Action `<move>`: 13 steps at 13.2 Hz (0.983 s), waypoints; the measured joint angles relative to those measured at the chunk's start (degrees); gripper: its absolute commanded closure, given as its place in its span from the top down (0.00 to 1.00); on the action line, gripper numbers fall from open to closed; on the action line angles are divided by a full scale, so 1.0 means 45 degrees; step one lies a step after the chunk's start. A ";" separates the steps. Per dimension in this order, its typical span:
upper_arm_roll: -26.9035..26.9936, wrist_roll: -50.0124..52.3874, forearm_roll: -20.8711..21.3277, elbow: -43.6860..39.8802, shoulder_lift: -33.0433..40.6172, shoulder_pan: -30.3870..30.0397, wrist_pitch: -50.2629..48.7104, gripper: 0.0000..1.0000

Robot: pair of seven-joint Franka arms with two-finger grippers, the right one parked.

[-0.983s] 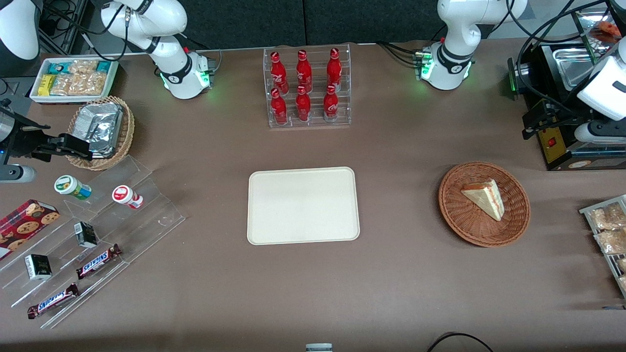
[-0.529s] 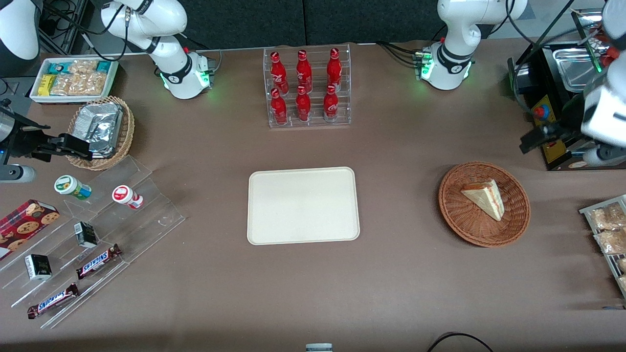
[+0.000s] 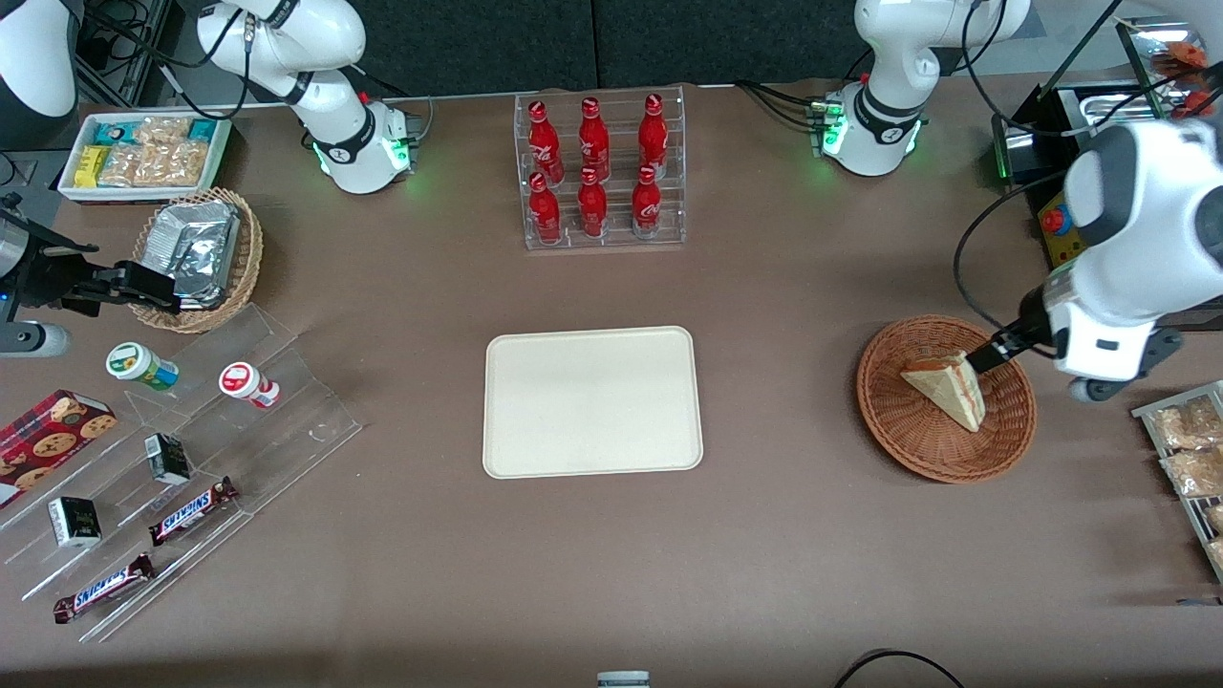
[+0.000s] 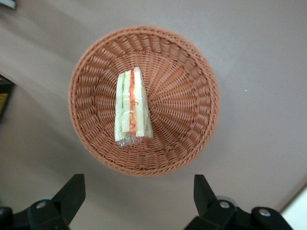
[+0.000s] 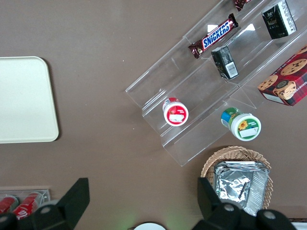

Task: Place sandwich from basket to tray
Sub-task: 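Lower the open left gripper onto the wrapped sandwich in the basket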

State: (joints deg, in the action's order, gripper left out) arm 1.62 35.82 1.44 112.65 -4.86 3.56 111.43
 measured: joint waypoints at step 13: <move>-0.0062 0.3078 -0.0016 0.2534 -0.3195 -0.1015 0.5682 0.97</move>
State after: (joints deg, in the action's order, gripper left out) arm 1.34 49.67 1.37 124.05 -19.24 -1.01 136.99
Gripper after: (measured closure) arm 0.000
